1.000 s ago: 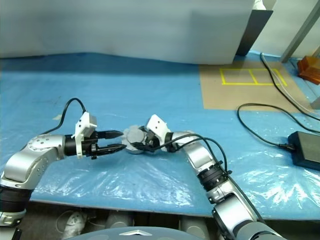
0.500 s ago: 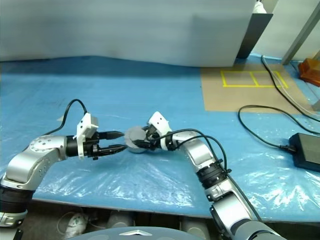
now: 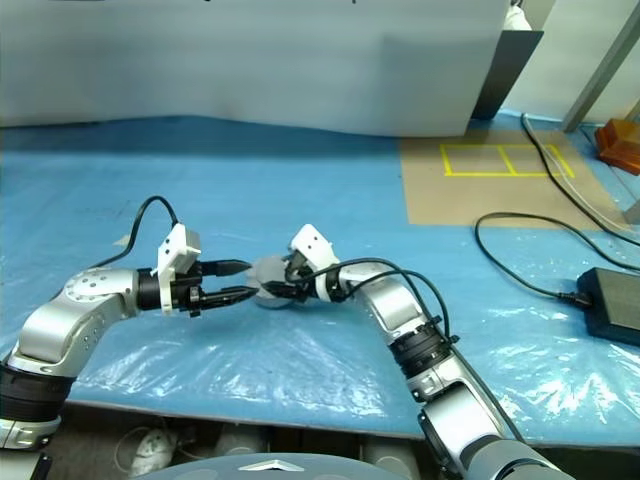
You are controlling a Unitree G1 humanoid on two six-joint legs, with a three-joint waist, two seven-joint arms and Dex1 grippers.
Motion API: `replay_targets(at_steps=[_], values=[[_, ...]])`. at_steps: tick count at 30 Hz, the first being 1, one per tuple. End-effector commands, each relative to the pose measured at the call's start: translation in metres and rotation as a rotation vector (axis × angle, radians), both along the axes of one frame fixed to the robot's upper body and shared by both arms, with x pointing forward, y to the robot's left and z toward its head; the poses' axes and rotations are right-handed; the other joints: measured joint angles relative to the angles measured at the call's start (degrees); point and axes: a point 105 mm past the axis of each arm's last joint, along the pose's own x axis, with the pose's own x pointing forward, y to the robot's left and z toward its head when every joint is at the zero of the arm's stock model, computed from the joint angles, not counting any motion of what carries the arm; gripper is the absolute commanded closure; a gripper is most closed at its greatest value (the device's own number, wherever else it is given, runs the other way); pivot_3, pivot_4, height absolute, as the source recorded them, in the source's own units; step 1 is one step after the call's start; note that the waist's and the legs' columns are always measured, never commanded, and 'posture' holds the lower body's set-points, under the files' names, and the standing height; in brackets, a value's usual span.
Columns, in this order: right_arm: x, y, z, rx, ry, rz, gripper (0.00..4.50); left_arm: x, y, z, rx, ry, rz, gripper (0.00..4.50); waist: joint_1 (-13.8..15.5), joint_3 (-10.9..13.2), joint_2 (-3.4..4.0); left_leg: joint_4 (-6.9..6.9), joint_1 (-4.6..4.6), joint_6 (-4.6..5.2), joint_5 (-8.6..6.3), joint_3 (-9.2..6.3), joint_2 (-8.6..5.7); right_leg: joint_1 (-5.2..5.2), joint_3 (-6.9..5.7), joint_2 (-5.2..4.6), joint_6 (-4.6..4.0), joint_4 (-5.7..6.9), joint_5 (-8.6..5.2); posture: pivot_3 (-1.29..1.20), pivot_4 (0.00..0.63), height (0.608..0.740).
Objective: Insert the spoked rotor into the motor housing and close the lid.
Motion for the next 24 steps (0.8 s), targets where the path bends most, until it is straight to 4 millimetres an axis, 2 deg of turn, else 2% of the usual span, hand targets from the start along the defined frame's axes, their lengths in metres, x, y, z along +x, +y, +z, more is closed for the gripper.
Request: replay_targets(at_steps=[1, 4, 6, 8, 11, 12, 13, 15, 16, 17, 18, 19, 20, 21, 22, 23, 24], values=[[-0.002, -0.06, -0.087, -0.363, 0.156, -0.224, 1.35, 0.002, 0.0, 0.008, 0.0, -0.047, -0.003, 1.54, -0.1, 0.0, 0.0, -0.03, 0.0, 0.0, 0.0, -0.01, -0.01, 0.01, 0.0, 0.0, 0.01, -0.03, 0.0, 0.0, 0.15, 0.74], [0.002, -0.066, -0.09, -0.394, 0.168, -0.278, 1.35, 0.002, -0.001, 0.008, -0.002, -0.047, -0.002, 1.54, 0.0, 0.0, 0.11, -0.13, 0.31, 0.02, -0.02, -0.12, -0.09, -0.15, -0.04, -0.01, 0.1, -0.28, -0.06, 0.0, 0.15, 0.74], [0.005, -0.07, -0.091, -0.402, 0.169, -0.31, 1.35, 0.003, -0.001, 0.008, -0.003, -0.048, -0.002, 1.54, 0.0, 0.1, 0.2, -0.59, 0.31, 0.03, -0.03, -0.19, -0.19, -0.06, -0.16, -0.02, 0.13, -0.98, -0.07, 0.0, 0.15, 0.74], [0.011, -0.075, -0.09, -0.424, 0.098, -0.333, 1.35, 0.004, -0.002, 0.008, -0.003, -0.052, 0.0, 1.54, 0.0, 0.1, 0.27, -1.09, 0.17, 0.04, -0.03, -0.22, -0.34, -0.07, -0.26, -0.07, 0.14, -1.74, -0.08, 0.0, 0.15, 0.74], [0.018, -0.077, -0.084, -0.42, 0.008, -0.339, 1.35, 0.007, -0.003, 0.008, -0.007, -0.06, 0.006, 1.54, 0.0, 0.3, 0.26, -1.22, 0.06, 0.05, -0.04, -0.22, -0.9, -0.12, -0.45, -0.75, 0.23, -1.91, -0.13, 0.0, 0.15, 0.74], [0.019, -0.077, -0.081, -0.411, -0.006, -0.339, 1.35, 0.007, -0.003, 0.008, -0.008, -0.061, 0.006, 1.54, 0.0, 0.5, 0.39, -1.22, 0.06, 0.06, -0.05, -0.22, -0.99, -0.11, -0.49, -0.85, 0.58, -1.97, -0.34, 0.0, 0.15, 0.74], [0.021, -0.076, -0.076, -0.385, -0.014, -0.342, 1.35, 0.007, -0.003, 0.008, -0.008, -0.061, 0.006, 1.54, 0.0, 0.7, 0.61, -1.24, 0.02, 0.06, -0.05, -0.24, -0.99, -0.04, -0.64, -0.89, 0.91, -2.17, -0.56, 0.0, 0.15, 0.74], [0.023, -0.065, -0.059, -0.267, 0.0, -0.337, 1.35, 0.007, -0.004, 0.007, -0.008, -0.061, 0.006, 1.54, -0.2, 1.3, 1.15, -1.57, -0.1, 0.08, -0.07, -0.35, -0.87, 0.4, -1.79, -0.94, 0.94, -3.48, -0.58, 0.0, 0.15, 0.74], [0.022, -0.056, -0.046, -0.169, 0.023, -0.318, 1.35, 0.007, -0.004, 0.007, -0.011, -0.064, 0.009, 1.54, -0.1, 1.6, 1.55, -2.01, -0.09, 0.09, -0.08, -0.38, -0.79, 0.75, -2.53, -1.12, 0.98, -4.35, -0.62, 0.0, 0.15, 0.74], [0.02, -0.047, -0.034, -0.071, 0.056, -0.29, 1.35, 0.008, -0.005, 0.007, -0.014, -0.069, 0.014, 1.54, 0.7, 1.9, 1.51, -2.67, -0.43, 0.11, -0.09, -0.35, -0.39, 1.59, -3.32, -1.38, 0.87, -4.29, -0.84, 0.0, 0.15, 0.74], [0.017, -0.042, -0.024, 0.0, 0.08, -0.264, 1.35, 0.009, -0.005, 0.007, -0.015, -0.073, 0.019, 1.54, 2.6, 1.7, 0.22, -3.12, -0.71, 0.11, -0.09, 0.23, -0.27, 1.18, -3.67, -1.99, 0.25, -1.56, -2.78, 0.0, 0.15, 0.74], [0.016, -0.037, -0.013, 0.076, 0.107, -0.247, 1.35, 0.01, -0.005, 0.007, -0.017, -0.074, 0.022, 1.54, 3.6, 1.4, -1.91, -3.25, -0.87, 0.14, -0.08, 2.84, 0.32, 1.19, -2.39, -2.0, -0.32, 3.1, -4.28, 0.0, 0.15, 0.74], [0.015, -0.035, -0.005, 0.132, 0.132, -0.237, 1.35, 0.01, -0.005, 0.006, -0.017, -0.074, 0.024, 1.54, 4.7, 1.6, -1.49, -2.21, -0.7, 0.13, -0.04, 4.04, -0.06, 0.69, -0.02, -1.5, 0.5, 2.79, -4.55, 0.0, 0.15, 0.74], [0.013, -0.032, 0.006, 0.188, 0.14, -0.208, 1.35, 0.01, -0.005, 0.006, -0.017, -0.073, 0.023, 1.54, 5.3, 1.5, -0.78, -1.36, -1.07, 0.09, -0.02, 3.05, 0.04, 0.44, 0.57, -1.43, 0.53, 3.08, -4.47, 0.0, 0.15, 0.74], [0.01, -0.029, 0.016, 0.228, 0.144, -0.179, 1.35, 0.01, -0.005, 0.006, -0.017, -0.073, 0.023, 1.54, 5.4, 1.5, -0.38, 0.02, -1.07, 0.1, 0.03, 1.15, -0.62, 0.54, 0.66, -0.81, 0.54, 2.81, -4.47, 0.0, 0.15, 0.74], [0.008, -0.028, 0.022, 0.249, 0.141, -0.161, 1.35, 0.01, -0.005, 0.006, -0.017, -0.073, 0.023, 1.54, 5.2, 1.6, -0.46, -0.51, -0.86, 0.69, 0.83, -0.34, -1.39, 0.27, 0.43, -0.46, 0.57, 2.69, -4.43, 0.0, 0.15, 0.74], [0.008, -0.027, 0.025, 0.254, 0.133, -0.152, 1.35, 0.01, -0.005, 0.006, -0.017, -0.073, 0.022, 1.54, 4.5, 1.5, -0.54, -0.68, -1.36, 0.64, 1.14, -0.35, -1.13, -0.12, 0.37, -0.03, 0.57, 2.17, -4.24, 0.0, 0.15, 0.74]])
